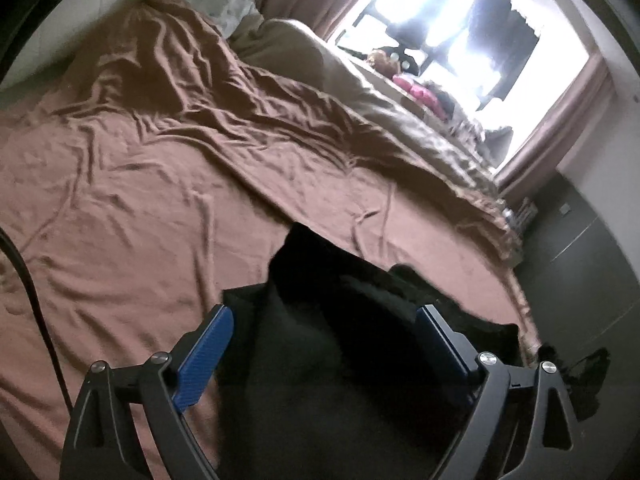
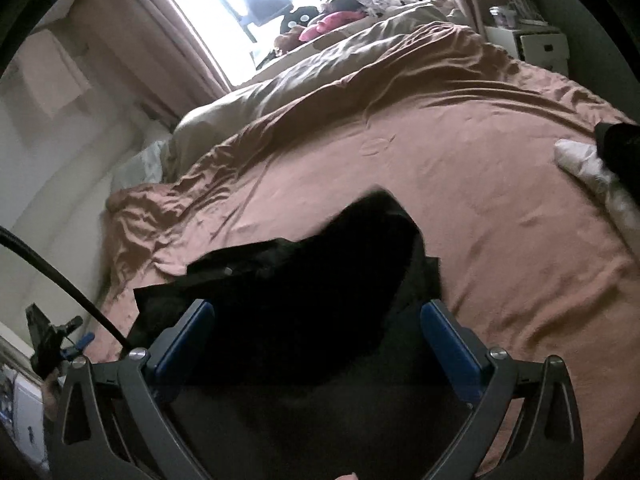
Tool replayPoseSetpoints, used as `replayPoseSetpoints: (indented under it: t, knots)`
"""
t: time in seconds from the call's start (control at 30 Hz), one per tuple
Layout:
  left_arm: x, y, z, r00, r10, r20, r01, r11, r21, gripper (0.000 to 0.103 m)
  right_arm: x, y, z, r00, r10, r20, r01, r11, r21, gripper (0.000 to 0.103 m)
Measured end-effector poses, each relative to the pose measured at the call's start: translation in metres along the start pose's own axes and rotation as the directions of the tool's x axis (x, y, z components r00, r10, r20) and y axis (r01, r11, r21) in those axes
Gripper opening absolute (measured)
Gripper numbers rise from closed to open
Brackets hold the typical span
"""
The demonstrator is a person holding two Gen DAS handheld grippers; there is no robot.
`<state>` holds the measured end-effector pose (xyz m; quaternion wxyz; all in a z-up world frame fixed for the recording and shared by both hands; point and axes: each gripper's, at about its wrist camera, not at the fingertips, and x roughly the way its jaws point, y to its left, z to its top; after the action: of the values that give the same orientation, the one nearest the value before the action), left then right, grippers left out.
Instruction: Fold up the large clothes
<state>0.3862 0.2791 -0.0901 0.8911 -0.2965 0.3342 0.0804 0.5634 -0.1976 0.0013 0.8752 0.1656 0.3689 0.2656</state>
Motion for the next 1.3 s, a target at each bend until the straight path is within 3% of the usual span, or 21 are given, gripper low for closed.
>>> replayPoseSetpoints:
  t: [0.2, 0.27, 0.33, 0.4, 0.57, 0.73, 0.8, 0.9, 1.0, 1.03, 1.07, 1.1, 1.13, 1.17, 1.3]
  knots:
    - [0.017, 0.007, -0.019, 0.995, 0.06, -0.086, -0.052, 0.994, 0.093, 0.092, 0.002, -0.012, -0.011, 0.994, -0.093, -0.056, 0.09, 0.995, -0.045, 0.103]
    - [0.027, 0.015, -0.027, 0.99, 0.078, -0.118, -0.067, 0.993, 0.097, 0.086, 0.011, -0.016, -0.01, 0.988, -0.122, -0.091, 0.118, 0.992, -0.049, 0.103]
    - [0.039, 0.023, -0.033, 0.984, 0.098, -0.15, -0.084, 0.992, 0.097, 0.078, 0.016, -0.018, -0.008, 0.984, -0.136, -0.113, 0.131, 0.99, -0.049, 0.095]
    - [0.049, 0.029, -0.035, 0.979, 0.105, -0.174, -0.088, 0.991, 0.101, 0.076, 0.024, -0.018, -0.002, 0.979, -0.148, -0.141, 0.142, 0.988, -0.052, 0.086]
    - [0.078, 0.026, -0.014, 0.972, 0.107, -0.207, -0.075, 0.985, 0.157, 0.076, 0.055, -0.008, 0.024, 0.972, -0.144, -0.184, 0.128, 0.987, -0.094, 0.083]
    - [0.108, 0.004, 0.016, 0.97, 0.121, -0.211, -0.057, 0.956, 0.288, 0.076, 0.095, 0.008, 0.055, 0.967, -0.145, -0.208, 0.113, 0.981, -0.158, 0.083]
    - [0.121, -0.003, 0.025, 0.969, 0.168, -0.183, -0.094, 0.93, 0.355, 0.076, 0.113, 0.012, 0.062, 0.961, -0.17, -0.22, 0.13, 0.974, -0.185, 0.083]
    - [0.14, -0.006, 0.032, 0.965, 0.157, -0.209, -0.067, 0.922, 0.382, 0.076, 0.135, 0.017, 0.069, 0.952, -0.209, -0.224, 0.159, 0.962, -0.22, 0.082]
    - [0.158, -0.003, 0.036, 0.962, 0.145, -0.232, -0.047, 0.923, 0.381, 0.076, 0.149, 0.018, 0.074, 0.956, -0.174, -0.236, 0.126, 0.971, -0.205, 0.068]
    - [0.162, -0.002, 0.037, 0.962, 0.134, -0.238, -0.035, 0.925, 0.378, 0.072, 0.152, 0.015, 0.076, 0.959, -0.162, -0.232, 0.117, 0.974, -0.196, 0.057]
    - [0.165, -0.003, 0.038, 0.963, 0.126, -0.239, -0.027, 0.925, 0.38, 0.065, 0.153, 0.011, 0.076, 0.963, -0.152, -0.224, 0.11, 0.976, -0.189, 0.039]
    - [0.168, -0.003, 0.038, 0.962, 0.12, -0.243, -0.02, 0.925, 0.379, 0.044, 0.155, 0.009, 0.076, 0.967, -0.137, -0.217, 0.098, 0.978, -0.184, 0.029]
    - [0.169, -0.003, 0.038, 0.961, 0.128, -0.244, -0.027, 0.925, 0.379, 0.018, 0.153, 0.008, 0.077, 0.972, -0.129, -0.196, 0.093, 0.979, -0.181, 0.011]
    - [0.169, -0.003, 0.039, 0.963, 0.149, -0.225, -0.053, 0.922, 0.384, 0.007, 0.149, 0.005, 0.078, 0.977, -0.127, -0.171, 0.096, 0.979, -0.179, 0.005]
    - [0.142, 0.002, 0.048, 0.986, 0.108, -0.125, -0.059, 0.936, 0.348, 0.003, 0.122, -0.004, 0.077, 0.992, -0.106, -0.074, 0.095, 0.986, -0.138, 0.001]
